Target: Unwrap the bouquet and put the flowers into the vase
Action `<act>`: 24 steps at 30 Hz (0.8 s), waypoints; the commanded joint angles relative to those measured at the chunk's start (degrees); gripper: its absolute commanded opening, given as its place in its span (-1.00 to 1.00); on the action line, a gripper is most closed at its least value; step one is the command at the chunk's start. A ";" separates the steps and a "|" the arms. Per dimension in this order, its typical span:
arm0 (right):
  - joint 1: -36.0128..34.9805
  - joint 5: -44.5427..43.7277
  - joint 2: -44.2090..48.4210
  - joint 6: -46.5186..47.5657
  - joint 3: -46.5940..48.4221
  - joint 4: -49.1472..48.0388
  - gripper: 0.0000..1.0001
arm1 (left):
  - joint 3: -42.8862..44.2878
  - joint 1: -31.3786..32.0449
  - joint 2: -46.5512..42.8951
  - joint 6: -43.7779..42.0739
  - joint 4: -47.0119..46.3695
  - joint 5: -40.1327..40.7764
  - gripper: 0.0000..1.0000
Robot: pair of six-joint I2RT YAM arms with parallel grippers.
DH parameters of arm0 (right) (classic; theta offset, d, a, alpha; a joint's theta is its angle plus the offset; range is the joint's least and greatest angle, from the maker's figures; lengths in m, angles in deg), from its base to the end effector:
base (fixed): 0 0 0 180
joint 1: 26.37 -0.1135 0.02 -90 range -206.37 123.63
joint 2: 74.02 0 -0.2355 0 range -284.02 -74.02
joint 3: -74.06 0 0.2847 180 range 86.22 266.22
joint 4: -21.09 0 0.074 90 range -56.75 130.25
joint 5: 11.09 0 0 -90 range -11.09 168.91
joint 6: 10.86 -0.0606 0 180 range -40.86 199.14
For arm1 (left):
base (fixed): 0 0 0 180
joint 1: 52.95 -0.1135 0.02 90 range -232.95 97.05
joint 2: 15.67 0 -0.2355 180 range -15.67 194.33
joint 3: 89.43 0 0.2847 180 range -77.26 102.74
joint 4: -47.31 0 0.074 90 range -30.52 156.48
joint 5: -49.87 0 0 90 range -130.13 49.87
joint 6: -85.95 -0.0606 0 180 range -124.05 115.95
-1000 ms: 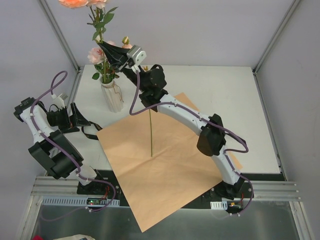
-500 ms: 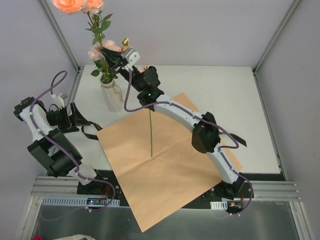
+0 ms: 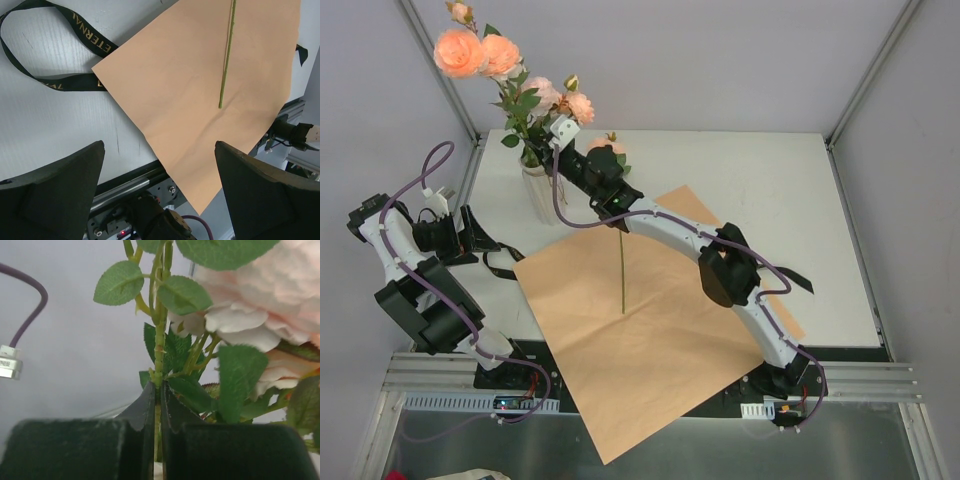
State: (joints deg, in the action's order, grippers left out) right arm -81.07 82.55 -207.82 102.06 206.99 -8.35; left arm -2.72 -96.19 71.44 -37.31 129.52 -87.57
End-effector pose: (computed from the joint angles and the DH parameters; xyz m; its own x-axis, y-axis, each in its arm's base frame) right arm 0.3354 0.4803 0.3435 0.5843 0.1526 -0.7971 -0.6722 0.6413 -0.3700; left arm 0.2547 0.1782 0.2327 -0.8204 -0.2623 -0.5082 0.0665 0.8389 -0.5403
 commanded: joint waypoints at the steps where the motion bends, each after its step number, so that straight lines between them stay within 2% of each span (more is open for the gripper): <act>1: -0.41 -2.23 3.19 -2.26 3.24 9.34 -0.88 | 1.75 -0.53 -0.71 -1.72 2.47 -0.99 0.84; 5: -0.41 -2.93 7.31 -4.28 2.19 18.80 -0.56 | 2.01 -0.53 -0.80 -1.64 2.91 -1.51 0.83; 6: -0.41 -3.28 8.37 -4.63 1.49 20.67 -0.42 | 2.01 -0.53 -0.89 -1.64 3.08 -1.69 0.84; 12: -0.15 -3.29 17.42 -7.80 -8.78 29.82 0.07 | 1.22 -0.53 -1.68 -1.73 3.17 -2.22 0.83; 18: 1.34 -7.15 25.16 -8.59 -18.98 36.32 0.22 | 0.60 -0.53 -2.12 -1.81 3.17 -2.22 0.83; 22: 3.01 -11.36 24.65 -10.00 -18.56 47.46 0.23 | 0.52 -0.53 -2.38 -1.64 3.26 -2.39 0.83; 24: 4.24 -14.00 23.50 -11.40 -17.33 50.64 0.31 | 0.60 -0.53 -2.39 -1.46 3.17 -2.57 0.83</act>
State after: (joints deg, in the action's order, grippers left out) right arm -79.21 74.70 -184.19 93.67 188.59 31.52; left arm -2.52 -96.19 70.92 -37.35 130.78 -87.86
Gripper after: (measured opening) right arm 0.627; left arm 0.916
